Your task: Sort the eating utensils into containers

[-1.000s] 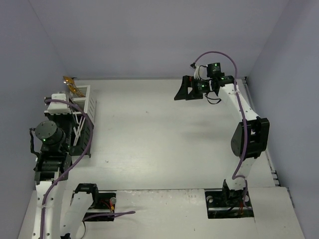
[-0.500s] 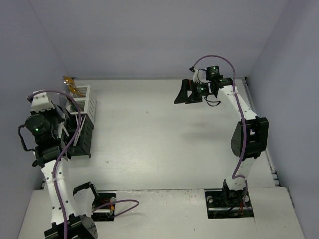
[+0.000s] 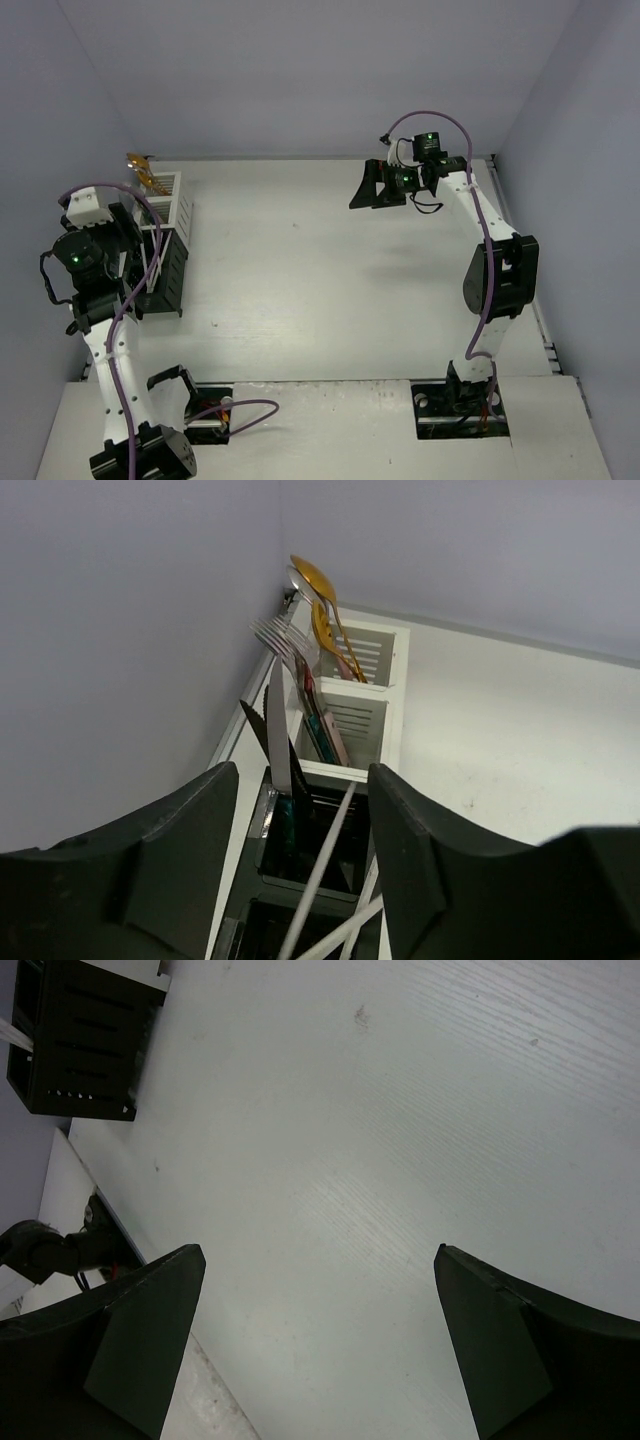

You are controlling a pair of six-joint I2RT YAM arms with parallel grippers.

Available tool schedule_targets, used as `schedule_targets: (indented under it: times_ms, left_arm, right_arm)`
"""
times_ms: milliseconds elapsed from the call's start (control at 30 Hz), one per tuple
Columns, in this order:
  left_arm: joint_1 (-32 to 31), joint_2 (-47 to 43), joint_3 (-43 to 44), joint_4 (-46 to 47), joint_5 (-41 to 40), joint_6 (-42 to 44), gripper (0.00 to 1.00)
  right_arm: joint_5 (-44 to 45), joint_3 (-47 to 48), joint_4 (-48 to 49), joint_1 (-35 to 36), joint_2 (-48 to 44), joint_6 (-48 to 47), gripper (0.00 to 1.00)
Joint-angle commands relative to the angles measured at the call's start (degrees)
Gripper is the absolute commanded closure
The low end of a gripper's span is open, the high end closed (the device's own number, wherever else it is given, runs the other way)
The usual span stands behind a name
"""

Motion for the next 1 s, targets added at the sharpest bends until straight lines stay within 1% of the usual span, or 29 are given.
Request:
schedule_targets:
  times_ms: [0,67,100,133,167,200,267,300,367,400,467,533,567,633,800,833,900,967]
  left_arm:
    - [0.4,0.6,4.5,1.0,1.0,-0.2,0.44]
    - [0.4,0.7,6.4,0.1,1.1,0.5,0.36]
    - [0.4,1.4,7.4,-1.7,1.5,1.6,0.30]
    - [0.4,2.6,9.7,-3.7,2.5,2.1,0.27]
    - [0.4,4.3,12.7,-7.3,4.2,3.0,0.22]
    - [0.5,6.5,16.2,-12.8,6.8,4.4,0.14]
    - [0.2,12.8,25.3,-18.5,14.1,7.4,0.12]
    - [-0.3,15.2,28.6,-23.6,16.6,7.9,0.12]
    - [-3.3,21.6,37.9,-30.8,18.0,9.6,0.12]
    - [-7.6,23.7,41.0,-35.6,17.3,10.8,0.12]
    - [-14.8,28.4,47.1,-40.2,10.1,13.1,0.12]
    - [-24.0,32.3,50.6,-45.0,4.5,14.2,0.12]
    - [-27.3,35.2,52.2,-46.5,1.7,14.1,0.12]
    - [-34.2,40.1,53.6,-47.8,-1.3,13.4,0.12]
    - [-41.4,50.4,56.6,-48.4,-5.0,9.3,0.12]
    - [-41.8,51.7,57.6,-48.5,-6.1,7.1,0.12]
    - [-42.0,53.5,58.0,-47.6,-7.0,5.4,0.12]
    - [-42.1,52.9,55.9,-44.5,-7.2,3.7,0.12]
  right_arm:
    - [-0.2,0.2,1.3,0.1,-1.5,-1.3,0.03]
    - [0.2,0.5,1.3,0.1,-1.6,-1.5,0.03]
    - [1.0,0.5,1.3,0.1,-1.8,-1.9,0.04]
    - [1.3,0.5,1.3,0.0,-2.1,-2.4,0.04]
    - [2.0,0.4,1.3,-0.1,-2.5,-2.9,0.04]
    - [3.2,0.4,1.3,-0.2,-3.0,-3.6,0.04]
    - [7.3,0.3,1.3,-0.3,-4.2,-5.0,0.04]
    - [9.0,0.1,1.4,-0.3,-4.6,-6.2,0.04]
    - [14.4,-0.2,1.5,-0.5,-5.9,-8.6,0.03]
    - [16.2,-0.3,1.5,-0.7,-6.5,-9.4,0.03]
    - [19.6,-0.3,1.7,-1.0,-7.0,-10.8,0.01]
    - [22.3,0.1,1.6,-1.7,-7.4,-12.0,0.01]
    - [24.1,0.4,1.7,-2.0,-7.5,-12.3,0.00]
    - [26.5,1.2,1.9,-2.4,-7.6,-12.7,0.00]
    - [31.6,1.1,4.3,-3.0,-7.9,-12.0,0.00]
    - [32.2,0.6,4.8,-3.1,-8.3,-11.8,0.00]
    - [32.9,-1.4,6.7,-3.0,-9.1,-11.0,0.00]
    - [33.6,-4.5,9.1,-3.1,-10.0,-10.4,0.00]
